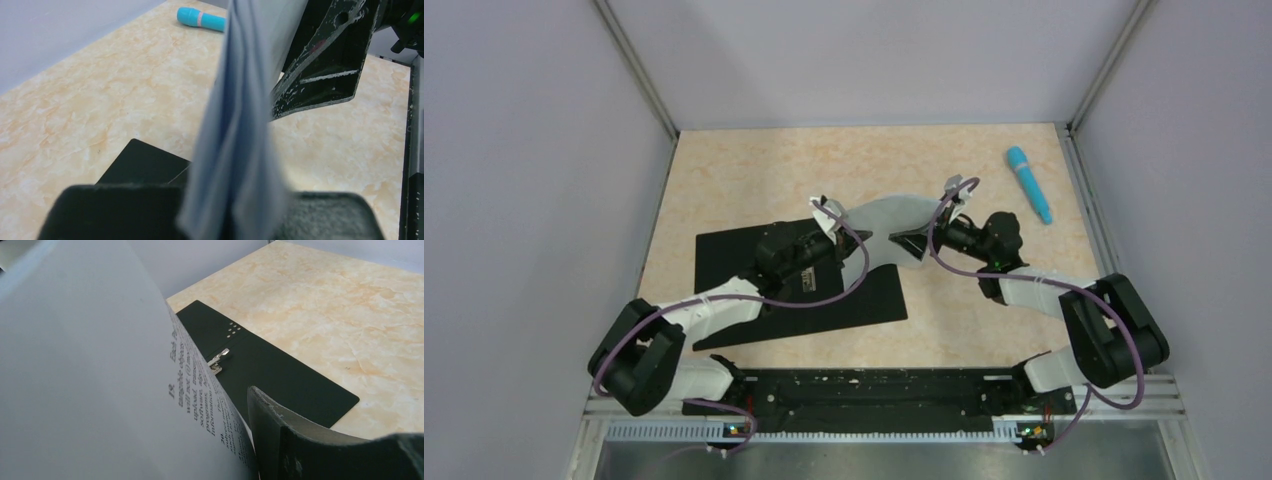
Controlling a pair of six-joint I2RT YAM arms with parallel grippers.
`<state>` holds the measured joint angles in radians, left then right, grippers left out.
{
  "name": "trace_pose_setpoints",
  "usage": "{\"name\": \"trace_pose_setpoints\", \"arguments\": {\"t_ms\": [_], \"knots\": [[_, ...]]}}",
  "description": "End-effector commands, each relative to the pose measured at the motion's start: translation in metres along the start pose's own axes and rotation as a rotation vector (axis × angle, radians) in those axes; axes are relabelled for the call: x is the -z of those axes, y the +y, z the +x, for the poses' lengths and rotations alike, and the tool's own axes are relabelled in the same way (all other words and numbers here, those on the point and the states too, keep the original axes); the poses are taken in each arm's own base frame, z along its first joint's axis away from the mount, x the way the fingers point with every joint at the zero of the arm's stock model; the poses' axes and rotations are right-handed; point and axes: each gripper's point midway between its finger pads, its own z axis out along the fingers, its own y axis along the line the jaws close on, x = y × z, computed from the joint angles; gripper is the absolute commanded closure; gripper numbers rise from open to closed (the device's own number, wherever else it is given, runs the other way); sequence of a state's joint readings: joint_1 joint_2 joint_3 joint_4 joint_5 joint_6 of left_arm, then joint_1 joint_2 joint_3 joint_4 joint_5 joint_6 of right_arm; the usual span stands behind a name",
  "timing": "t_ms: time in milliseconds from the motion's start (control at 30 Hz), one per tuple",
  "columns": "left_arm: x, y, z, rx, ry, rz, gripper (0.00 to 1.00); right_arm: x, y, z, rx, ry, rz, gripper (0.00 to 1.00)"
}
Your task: Put the files into the folder
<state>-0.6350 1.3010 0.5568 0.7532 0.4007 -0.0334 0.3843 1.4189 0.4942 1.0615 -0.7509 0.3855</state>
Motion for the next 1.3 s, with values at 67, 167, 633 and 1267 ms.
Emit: {"name": "trace_pose_setpoints", "arguments": {"t_ms": [67, 167, 633, 1267], "knots": [[0.002, 0.002, -0.081, -0.057, -0.102, -0.008, 1.0, -0.01, 0.026, -0.059, 0.106, -0.043, -0.082, 0.39], [0.014, 0.003, -0.11, -0.077, -0.11, 0.008, 1.0, -0.01, 0.033, -0.078, 0.095, -0.029, -0.096, 0.39], [0.042, -0.015, -0.165, -0.008, -0.12, 0.113, 1.0, -0.002, 0.079, -0.15, 0.075, -0.119, -0.211, 0.51], [0.033, 0.004, -0.158, 0.155, -0.075, 0.029, 0.93, -0.022, 0.044, -0.125, -0.139, 0.006, -0.022, 1.0]]}}
